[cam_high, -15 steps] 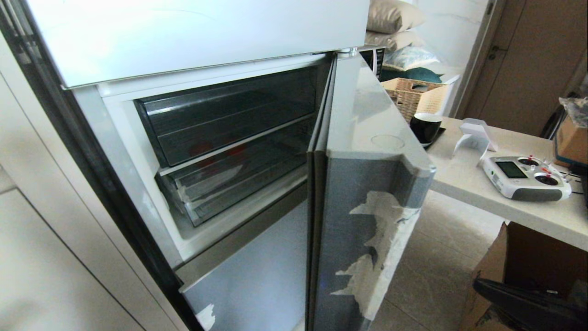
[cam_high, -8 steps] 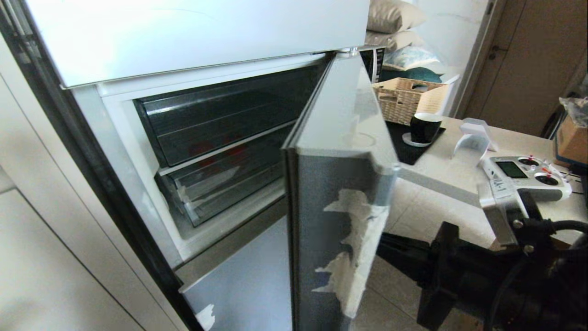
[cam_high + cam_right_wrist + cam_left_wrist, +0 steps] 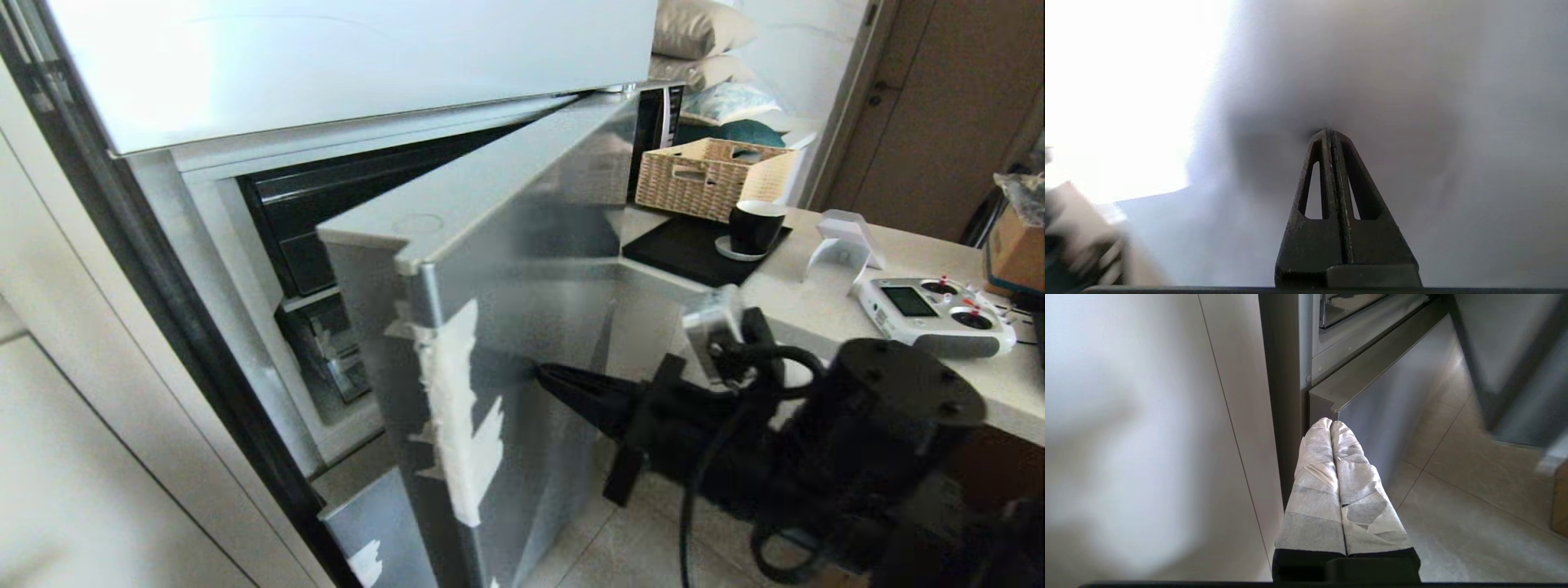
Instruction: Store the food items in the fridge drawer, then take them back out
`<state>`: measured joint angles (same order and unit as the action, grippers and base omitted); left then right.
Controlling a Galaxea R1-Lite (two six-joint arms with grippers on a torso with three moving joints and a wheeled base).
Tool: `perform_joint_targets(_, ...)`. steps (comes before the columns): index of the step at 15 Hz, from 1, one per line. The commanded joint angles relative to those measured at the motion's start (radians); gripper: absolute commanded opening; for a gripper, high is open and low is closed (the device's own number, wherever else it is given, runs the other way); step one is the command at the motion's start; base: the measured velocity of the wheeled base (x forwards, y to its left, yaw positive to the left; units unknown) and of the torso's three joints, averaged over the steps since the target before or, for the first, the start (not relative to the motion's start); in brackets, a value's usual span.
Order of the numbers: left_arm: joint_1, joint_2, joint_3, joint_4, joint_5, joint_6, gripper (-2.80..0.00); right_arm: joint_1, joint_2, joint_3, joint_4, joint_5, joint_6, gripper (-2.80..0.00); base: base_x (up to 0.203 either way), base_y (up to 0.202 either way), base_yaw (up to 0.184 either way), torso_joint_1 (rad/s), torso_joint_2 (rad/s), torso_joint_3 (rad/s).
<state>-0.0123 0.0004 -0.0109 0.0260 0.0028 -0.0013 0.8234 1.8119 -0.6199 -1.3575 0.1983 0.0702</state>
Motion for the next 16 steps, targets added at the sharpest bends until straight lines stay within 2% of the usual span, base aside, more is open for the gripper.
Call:
perform_joint_targets(1, 0.0, 0.0, -0.001, 0.001, 0.0, 0.0, -2.8, 0.0, 0.151, -0.133, -0.011, -0.013, -0.002, -2.8, 0.0, 0.0, 0.0, 0.0, 0.0, 0.0)
perform_joint_targets(6, 0.0, 0.0, -0.001, 0.0, 0.0, 0.0, -2.8, 0.003, 0.429, -0.559, -0.009, -0.077, -0.009, -2.8, 0.0, 0.0, 0.0, 0.0, 0.0, 0.0)
perform_joint_targets(9, 0.0, 0.0, -0.001, 0.0, 0.0, 0.0, -2.8, 0.001, 0.591, -0.888, 0.05, -0.148, -0.025, -2.8, 0.0, 0.0, 0.0, 0.0, 0.0, 0.0)
perform_joint_targets(11, 0.0, 0.0, 0.0, 0.001, 0.0, 0.0, -2.8, 0.001, 0.685, -1.043, 0.095, -0.2, -0.038, -2.8, 0.0, 0.0, 0.0, 0.0, 0.0, 0.0)
perform_joint_targets(13, 0.0, 0.0, -0.001, 0.001, 0.0, 0.0, -2.8, 0.003, 0.68, -1.039, 0.102, -0.243, -0.047, -2.8, 0.0, 0.0, 0.0, 0.0, 0.0, 0.0)
perform_joint_targets(15, 0.0, 0.0, 0.0, 0.0, 0.0, 0.0, -2.8, 0.017, 0.578, -0.905, 0.075, -0.271, -0.05, -2.8, 0.0, 0.0, 0.0, 0.0, 0.0, 0.0)
perform_joint_targets(16, 0.0, 0.0, 0.0, 0.0, 0.002, 0.0, -2.8, 0.029, 0.489, -0.79, 0.061, -0.283, -0.053, -2.8, 0.0, 0.0, 0.0, 0.0, 0.0, 0.0)
